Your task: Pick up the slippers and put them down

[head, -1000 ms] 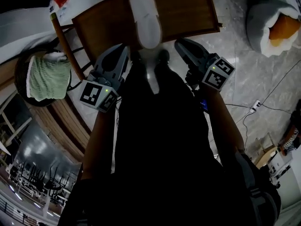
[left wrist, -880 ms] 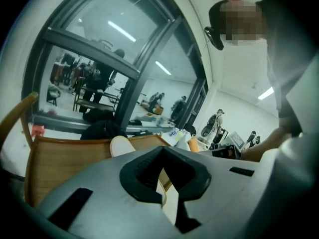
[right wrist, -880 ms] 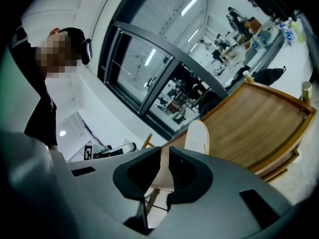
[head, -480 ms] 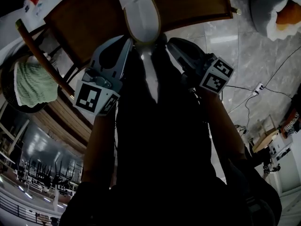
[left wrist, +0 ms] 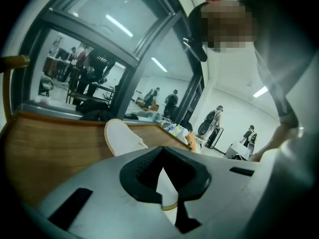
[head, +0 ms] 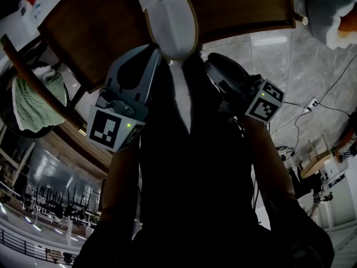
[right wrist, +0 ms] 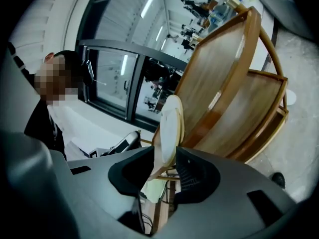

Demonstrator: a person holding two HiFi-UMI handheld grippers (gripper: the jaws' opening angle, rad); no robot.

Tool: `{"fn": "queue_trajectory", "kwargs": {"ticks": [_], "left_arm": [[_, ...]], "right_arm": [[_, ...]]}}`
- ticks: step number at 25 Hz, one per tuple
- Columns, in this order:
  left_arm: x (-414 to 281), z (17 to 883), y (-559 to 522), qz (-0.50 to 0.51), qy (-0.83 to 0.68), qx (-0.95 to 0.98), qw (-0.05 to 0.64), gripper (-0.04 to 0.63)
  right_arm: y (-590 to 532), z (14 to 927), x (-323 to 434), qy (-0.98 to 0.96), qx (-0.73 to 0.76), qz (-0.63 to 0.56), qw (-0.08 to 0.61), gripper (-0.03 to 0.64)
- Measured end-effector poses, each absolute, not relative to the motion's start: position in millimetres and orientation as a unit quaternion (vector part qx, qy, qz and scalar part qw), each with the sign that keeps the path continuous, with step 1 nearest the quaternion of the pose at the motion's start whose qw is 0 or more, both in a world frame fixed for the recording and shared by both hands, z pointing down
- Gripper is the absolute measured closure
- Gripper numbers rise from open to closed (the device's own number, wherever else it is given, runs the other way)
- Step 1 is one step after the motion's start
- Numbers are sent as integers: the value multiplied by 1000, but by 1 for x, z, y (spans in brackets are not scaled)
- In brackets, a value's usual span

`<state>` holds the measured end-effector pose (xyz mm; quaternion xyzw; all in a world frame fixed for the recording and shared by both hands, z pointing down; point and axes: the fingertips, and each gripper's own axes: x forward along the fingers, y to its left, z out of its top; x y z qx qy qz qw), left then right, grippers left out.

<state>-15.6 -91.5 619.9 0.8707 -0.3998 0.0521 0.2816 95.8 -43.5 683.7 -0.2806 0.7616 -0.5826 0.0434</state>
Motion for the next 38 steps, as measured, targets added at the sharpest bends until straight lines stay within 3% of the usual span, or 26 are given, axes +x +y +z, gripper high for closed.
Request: {"fn": "queue_trajectory", "kwargs": {"ticks": [9, 26, 34, 37, 38], "left_arm": [[-14, 622, -94, 54, -391, 877, 275, 584], [-16, 633, -86, 62, -382, 881, 272, 584], [-17, 638, -81, 68, -382, 880, 274, 584], [-16, 639, -80, 69, -382, 880, 273, 584], [-15, 640, -79, 69, -381, 881, 273, 584]], "right_arm": [[-27, 718, 63, 697, -237, -674, 64, 411], [-43, 717, 43, 660, -209, -709, 134, 413], [-46, 717, 44, 663, -220, -705, 124, 445], [-46, 718, 47, 667, -220, -702, 120, 545], [-46, 718, 47, 670, -219, -700, 118, 548]]}}
